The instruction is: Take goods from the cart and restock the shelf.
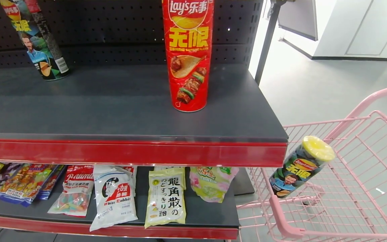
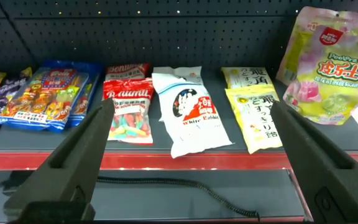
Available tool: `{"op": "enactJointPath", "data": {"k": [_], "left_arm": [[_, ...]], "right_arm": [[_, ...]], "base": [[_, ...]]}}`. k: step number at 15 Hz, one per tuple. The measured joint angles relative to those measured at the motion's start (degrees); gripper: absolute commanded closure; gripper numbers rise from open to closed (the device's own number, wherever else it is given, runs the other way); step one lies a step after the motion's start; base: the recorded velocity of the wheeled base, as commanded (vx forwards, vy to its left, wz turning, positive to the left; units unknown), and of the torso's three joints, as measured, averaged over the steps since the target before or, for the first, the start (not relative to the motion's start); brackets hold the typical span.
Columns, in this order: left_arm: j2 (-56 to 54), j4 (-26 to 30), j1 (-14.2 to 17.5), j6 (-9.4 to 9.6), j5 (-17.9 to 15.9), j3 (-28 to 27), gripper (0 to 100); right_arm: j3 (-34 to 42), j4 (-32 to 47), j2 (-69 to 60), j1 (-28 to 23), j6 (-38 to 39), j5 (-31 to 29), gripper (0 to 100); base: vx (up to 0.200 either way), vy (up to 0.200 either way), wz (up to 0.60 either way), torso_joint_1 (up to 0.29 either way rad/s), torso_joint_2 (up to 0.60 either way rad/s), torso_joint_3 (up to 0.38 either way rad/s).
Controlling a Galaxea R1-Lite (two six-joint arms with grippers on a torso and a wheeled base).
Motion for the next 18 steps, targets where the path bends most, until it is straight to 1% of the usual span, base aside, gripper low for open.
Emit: {"op": "enactJointPath", "data": {"k": [4, 5, 6, 7, 8, 9, 10, 11, 13, 15, 16, 18], "left_arm": [[0.0, 0.0, 0.0, 0.00, 0.0, 0.0, 0], [0.0, 0.0, 0.0, 0.00, 0.0, 0.0, 0], [0.0, 0.0, 0.0, 0.00, 0.0, 0.0, 0], [0.0, 0.0, 0.0, 0.00, 0.0, 0.0, 0], [0.0, 0.0, 0.0, 0.00, 0.0, 0.0, 0], [0.0, 0.0, 0.0, 0.02, 0.0, 0.0, 0], [0.0, 0.0, 0.0, 0.00, 0.0, 0.0, 0], [0.0, 0.0, 0.0, 0.00, 0.0, 0.0, 0], [0.0, 0.0, 0.0, 0.00, 0.0, 0.0, 0], [0.0, 0.0, 0.0, 0.00, 0.0, 0.0, 0], [0.0, 0.0, 0.0, 0.02, 0.0, 0.0, 0], [0.0, 0.0, 0.0, 0.00, 0.0, 0.0, 0]], "right_arm": [[-0.6, -0.4, 0.0, 0.0, 0.0, -0.5, 0], [-3.0, -0.5, 0.5, 0.1, 0.1, -0.8, 0], [-7.2, -0.4, 1.9, 0.5, 0.2, -1.0, 0], [-13.6, -0.3, 4.3, 1.5, 0.3, -1.3, 0], [-21.7, 0.3, 7.7, 2.9, 0.5, -1.7, 0], [-28.4, 1.9, 11.3, 4.4, 0.6, -2.1, 0], [-33.5, 3.4, 15.1, 5.8, 0.8, -2.8, 0], [-37.0, 4.1, 19.5, 7.0, 1.1, -4.2, 0], [-41.8, 3.7, 28.5, 7.9, 2.5, -7.4, 0], [-44.5, 3.0, 35.6, 8.0, 4.7, -9.3, 0], [-44.8, 3.0, 38.3, 8.4, 6.8, -8.9, 0], [-44.9, 2.9, 41.9, 7.9, 7.9, -5.8, 0]], "base": [[0.000, 0.000, 0.00, 0.000, 0.00, 0.000], [0.000, 0.000, 0.00, 0.000, 0.00, 0.000], [0.000, 0.000, 0.00, 0.000, 0.00, 0.000], [0.000, 0.000, 0.00, 0.000, 0.00, 0.000], [0.000, 0.000, 0.00, 0.000, 0.00, 0.000], [0.000, 0.000, 0.00, 0.000, 0.00, 0.000], [0.000, 0.000, 0.00, 0.000, 0.00, 0.000], [0.000, 0.000, 0.00, 0.000, 0.00, 0.000], [0.000, 0.000, 0.00, 0.000, 0.00, 0.000], [0.000, 0.000, 0.00, 0.000, 0.00, 0.000], [0.000, 0.000, 0.00, 0.000, 0.00, 0.000], [0.000, 0.000, 0.00, 0.000, 0.00, 0.000]]}}
